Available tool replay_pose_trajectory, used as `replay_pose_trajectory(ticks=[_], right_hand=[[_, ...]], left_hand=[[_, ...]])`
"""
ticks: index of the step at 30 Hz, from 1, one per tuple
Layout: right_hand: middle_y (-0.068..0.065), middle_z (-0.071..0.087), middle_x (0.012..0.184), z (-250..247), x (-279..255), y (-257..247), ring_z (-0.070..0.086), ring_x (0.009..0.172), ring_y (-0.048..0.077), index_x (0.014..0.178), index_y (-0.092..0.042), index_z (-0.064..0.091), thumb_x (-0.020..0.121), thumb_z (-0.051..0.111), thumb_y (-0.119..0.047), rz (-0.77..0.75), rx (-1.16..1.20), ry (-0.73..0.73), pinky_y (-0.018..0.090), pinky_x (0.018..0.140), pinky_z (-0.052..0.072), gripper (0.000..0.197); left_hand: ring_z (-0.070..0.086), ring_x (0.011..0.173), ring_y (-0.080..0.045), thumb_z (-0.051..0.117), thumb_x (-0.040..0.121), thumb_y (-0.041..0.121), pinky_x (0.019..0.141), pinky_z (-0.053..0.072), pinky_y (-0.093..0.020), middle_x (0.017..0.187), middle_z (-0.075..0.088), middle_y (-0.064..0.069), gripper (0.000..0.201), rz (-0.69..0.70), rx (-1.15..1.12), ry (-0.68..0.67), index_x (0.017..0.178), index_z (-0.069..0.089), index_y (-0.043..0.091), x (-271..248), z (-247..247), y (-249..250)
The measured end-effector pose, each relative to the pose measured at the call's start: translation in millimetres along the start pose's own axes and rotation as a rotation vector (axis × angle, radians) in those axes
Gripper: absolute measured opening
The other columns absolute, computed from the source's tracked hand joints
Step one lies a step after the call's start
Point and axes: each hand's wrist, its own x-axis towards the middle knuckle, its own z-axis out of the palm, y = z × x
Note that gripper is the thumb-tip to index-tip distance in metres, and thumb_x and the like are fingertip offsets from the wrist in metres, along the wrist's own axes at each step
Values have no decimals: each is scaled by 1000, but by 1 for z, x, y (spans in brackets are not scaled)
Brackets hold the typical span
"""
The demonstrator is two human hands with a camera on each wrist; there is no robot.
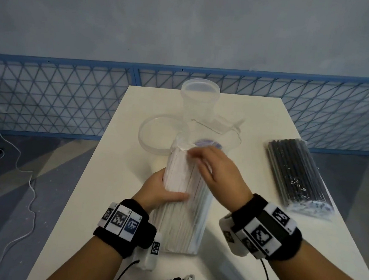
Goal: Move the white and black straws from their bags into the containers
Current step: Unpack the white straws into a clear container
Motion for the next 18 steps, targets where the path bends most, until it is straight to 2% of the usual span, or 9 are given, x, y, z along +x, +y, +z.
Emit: replay_pose_trajectory(ticks=[2,3,5,7,10,12,14,18], right_hand=[[7,63,101,-4,12,0,52,93,17,106,-11,64,88,41,-17,-5,-95,145,16,83,35,30],[6,64,99,-8,19,-2,54,89,18,104,-13,66,86,44,-11,5,-122,163,22,80,39,29],[3,65,94,-16,31,-11,58,82,16,100,-17,69,85,51,-7,31,-135,55,27,74,45,26],[1,67,93,-18,41,-21,59,78,13,100,-20,70,85,61,-14,26,-172,-93,20,71,43,18],[-1,67,101,-12,54,-38,59,79,11,107,-22,68,83,66,-21,-17,-236,-224,8,65,36,24],[-1,65,110,-5,61,-48,61,91,13,114,-24,65,85,63,-22,-29,-275,-279,10,69,33,30],[-4,65,118,2,68,-56,59,102,13,120,-25,61,87,60,-21,-6,-277,-331,12,76,33,34],[-2,65,117,18,77,-65,59,104,15,126,-26,55,90,56,-23,63,-170,-451,22,89,42,36]], left_hand=[[66,101,-13,87,41,36,87,55,-32,107,70,1,74,16,19,4,109,61,22,-3,-4,0],[66,101,-12,87,41,37,86,55,-31,107,70,2,74,25,28,3,109,61,23,-5,-7,0],[66,98,-7,86,39,39,84,55,-27,104,71,4,72,41,47,7,105,62,25,-10,-15,1],[66,97,-6,86,38,41,82,55,-26,103,70,5,70,49,71,6,102,61,27,-16,-25,2],[66,94,-5,89,42,35,78,54,-20,101,71,4,66,56,91,0,101,61,27,-23,-44,2],[66,92,0,88,48,27,74,52,-14,100,70,5,59,74,114,-7,100,61,28,-27,-57,2],[65,93,1,87,52,24,74,52,-13,102,70,7,57,84,135,-23,101,60,29,-29,-70,0],[64,94,2,89,57,16,75,51,-11,104,69,7,58,93,157,-60,104,58,29,-31,-98,-3]])
